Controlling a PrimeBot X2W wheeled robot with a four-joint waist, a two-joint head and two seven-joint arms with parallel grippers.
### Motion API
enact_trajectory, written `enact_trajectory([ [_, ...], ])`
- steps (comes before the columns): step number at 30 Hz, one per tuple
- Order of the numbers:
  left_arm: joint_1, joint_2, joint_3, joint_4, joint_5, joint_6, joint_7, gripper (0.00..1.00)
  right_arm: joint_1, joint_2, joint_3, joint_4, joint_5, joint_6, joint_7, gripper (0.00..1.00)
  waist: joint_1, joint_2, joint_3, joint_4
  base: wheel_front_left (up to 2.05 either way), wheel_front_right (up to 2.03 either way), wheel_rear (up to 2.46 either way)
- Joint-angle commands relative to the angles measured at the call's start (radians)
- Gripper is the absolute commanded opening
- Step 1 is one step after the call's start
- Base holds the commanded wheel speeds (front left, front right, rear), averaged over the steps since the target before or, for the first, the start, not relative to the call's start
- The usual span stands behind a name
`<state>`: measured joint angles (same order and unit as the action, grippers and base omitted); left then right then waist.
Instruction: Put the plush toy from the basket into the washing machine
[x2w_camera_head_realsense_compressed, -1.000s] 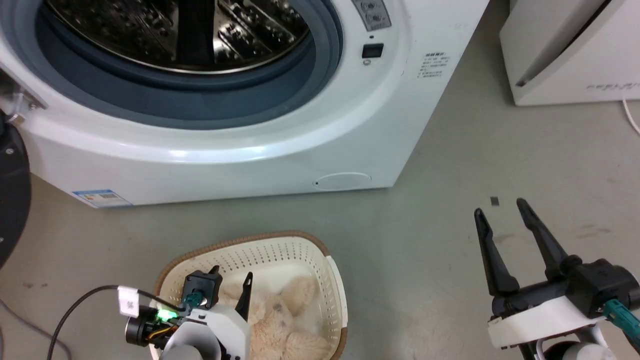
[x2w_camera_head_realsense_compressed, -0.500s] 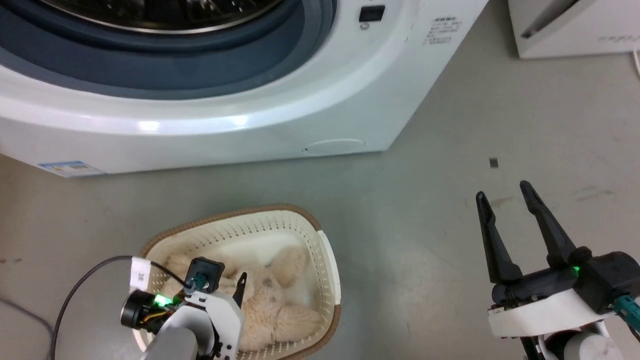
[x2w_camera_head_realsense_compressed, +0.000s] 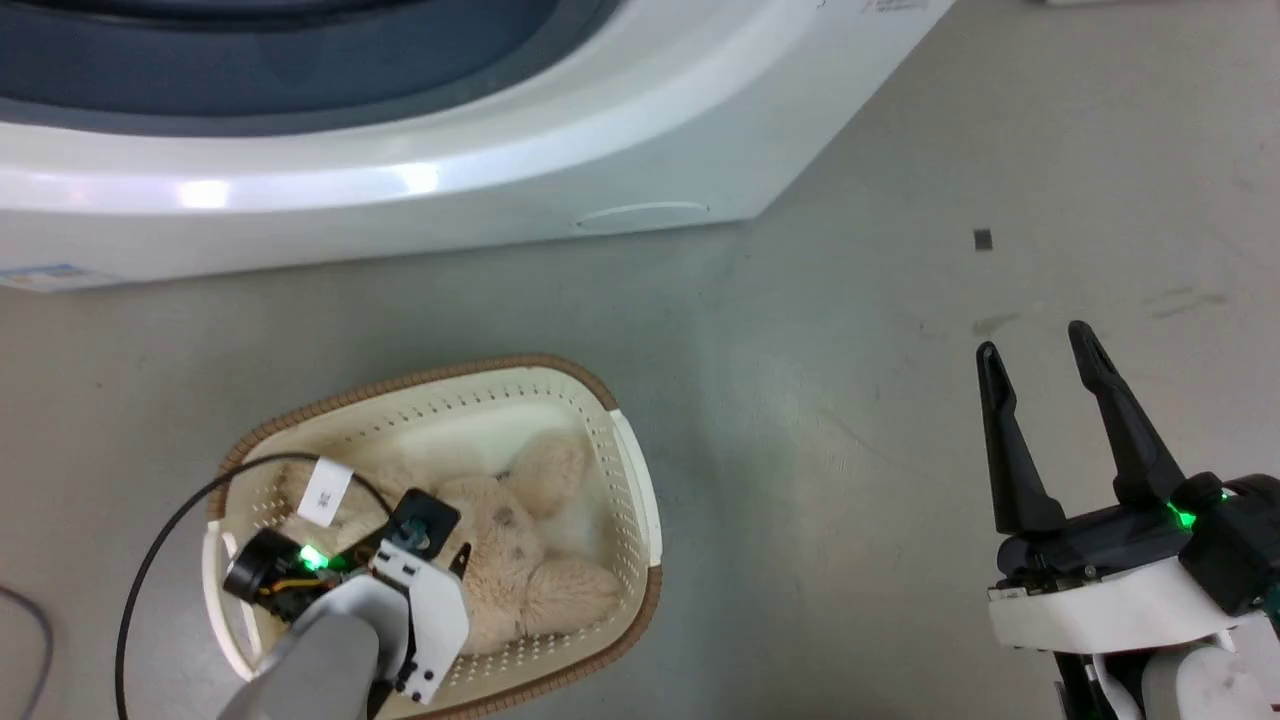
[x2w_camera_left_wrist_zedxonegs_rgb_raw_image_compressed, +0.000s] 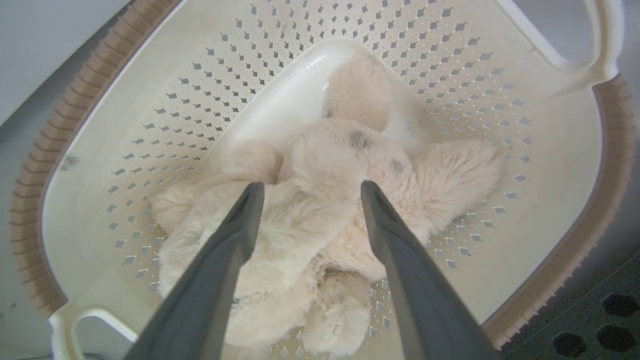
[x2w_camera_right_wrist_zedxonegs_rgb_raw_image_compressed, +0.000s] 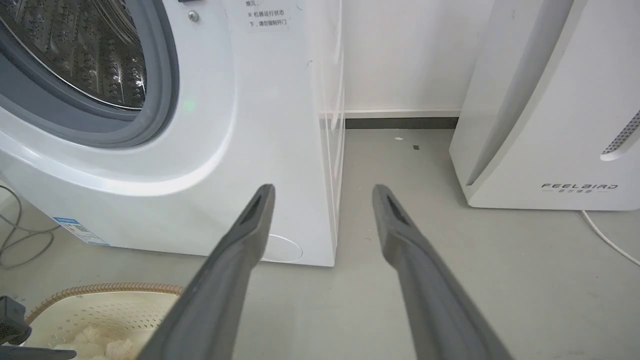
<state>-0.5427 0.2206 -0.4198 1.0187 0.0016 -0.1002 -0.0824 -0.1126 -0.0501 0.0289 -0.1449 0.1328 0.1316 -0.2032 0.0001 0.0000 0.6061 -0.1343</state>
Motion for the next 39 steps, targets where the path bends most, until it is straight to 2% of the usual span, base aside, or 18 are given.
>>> enact_trajectory([
  [1,-0.034,0.009,-0.021,0.028,0.003,-0.005,0.004,1.0,-0.019,0.0,-0.001,-0.011,0.002,-0.001,-0.011,1.0,-0.0001,0.0,0.026,-0.005,0.0,0.0,0.0],
  [6,-0.098,0.031,-0.092,0.08,0.012,-0.011,-0.003,1.0,-0.033,0.0,0.004,-0.022,0.007,-0.001,-0.021,1.0,-0.0001,0.0,0.078,-0.013,0.0,0.0,0.0],
  [11,-0.147,0.051,-0.141,0.134,0.011,-0.016,0.036,1.0,-0.047,0.0,0.008,-0.038,0.013,-0.001,-0.032,1.0,-0.0001,0.0,0.13,-0.023,0.0,0.0,0.0],
  [22,-0.225,0.087,-0.192,0.25,-0.023,-0.027,0.086,1.0,-0.069,0.0,0.014,-0.059,0.026,-0.001,-0.054,1.0,-0.0001,0.0,0.227,-0.048,0.0,0.0,0.0],
  [23,-0.23,0.088,-0.193,0.261,-0.031,-0.028,0.088,0.06,-0.071,0.0,0.014,-0.06,0.028,-0.001,-0.057,1.0,-0.0001,0.0,0.233,-0.05,0.0,0.0,0.0],
  [24,-0.235,0.089,-0.196,0.271,-0.039,-0.029,0.088,0.0,-0.075,0.0,0.015,-0.061,0.03,-0.001,-0.059,1.0,-0.0001,0.0,0.239,-0.051,0.0,0.0,0.0],
  [31,-0.218,0.085,-0.192,0.271,-0.066,-0.027,0.077,0.0,-0.081,0.0,0.015,-0.05,0.033,-0.001,-0.059,1.0,-0.0001,0.0,0.202,-0.05,0.0,0.0,0.0],
  [39,-0.174,0.054,-0.186,0.271,-0.097,-0.011,-0.013,0.0,-0.075,0.0,0.016,-0.02,0.039,-0.001,-0.059,1.0,-0.0001,0.0,0.089,-0.047,0.0,0.0,0.0],
])
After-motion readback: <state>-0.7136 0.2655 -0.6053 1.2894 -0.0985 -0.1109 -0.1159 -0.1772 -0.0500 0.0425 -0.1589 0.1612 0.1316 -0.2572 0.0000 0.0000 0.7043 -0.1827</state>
